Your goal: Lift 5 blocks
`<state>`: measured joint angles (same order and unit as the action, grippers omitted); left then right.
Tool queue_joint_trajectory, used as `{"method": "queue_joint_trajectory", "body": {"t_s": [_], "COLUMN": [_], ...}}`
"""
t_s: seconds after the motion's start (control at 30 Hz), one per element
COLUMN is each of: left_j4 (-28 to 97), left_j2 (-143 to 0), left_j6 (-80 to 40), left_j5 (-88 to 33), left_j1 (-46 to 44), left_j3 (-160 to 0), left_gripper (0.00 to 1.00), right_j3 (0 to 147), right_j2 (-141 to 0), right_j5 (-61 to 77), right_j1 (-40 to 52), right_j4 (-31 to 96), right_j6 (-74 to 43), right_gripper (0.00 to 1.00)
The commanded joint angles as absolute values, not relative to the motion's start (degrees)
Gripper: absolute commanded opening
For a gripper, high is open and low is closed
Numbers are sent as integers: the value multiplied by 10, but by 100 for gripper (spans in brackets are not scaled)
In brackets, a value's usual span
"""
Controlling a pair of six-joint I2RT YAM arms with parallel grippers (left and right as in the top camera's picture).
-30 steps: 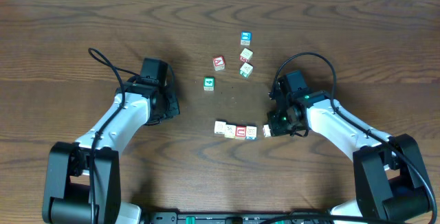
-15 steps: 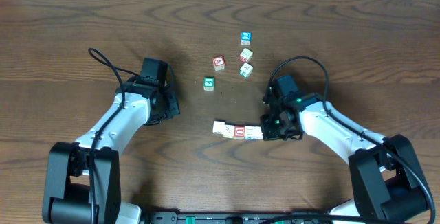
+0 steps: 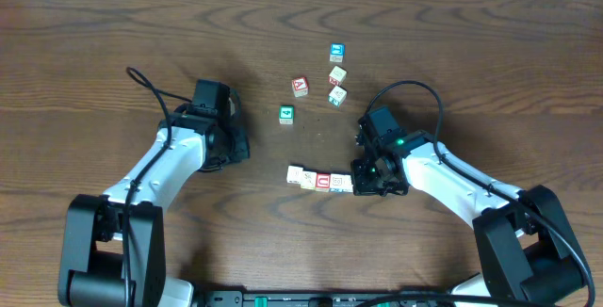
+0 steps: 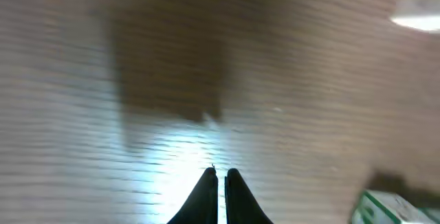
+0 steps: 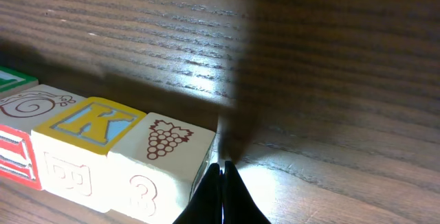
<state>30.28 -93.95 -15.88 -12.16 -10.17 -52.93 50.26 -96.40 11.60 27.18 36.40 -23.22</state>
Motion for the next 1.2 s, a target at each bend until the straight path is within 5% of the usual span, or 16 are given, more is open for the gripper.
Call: {"method": "queue_joint_trajectory", "body": {"t_s": [0.0,1.17], "left_j4": [311,216], "left_j2": [-932,-1026], "left_j6": [-93,-80], "left_j5": [-185,-233], "left_j1": [-101,-234], "left_j3": [-535,-515], "left_gripper": [8,7], "right_j3": [508,508], "right_j2": [-967,-967], "right_j5": [108,109], "right_j1": [276,308], "right_j4": [364,351], "right_j6": [-243,-320], "right_gripper": [1,1]}}
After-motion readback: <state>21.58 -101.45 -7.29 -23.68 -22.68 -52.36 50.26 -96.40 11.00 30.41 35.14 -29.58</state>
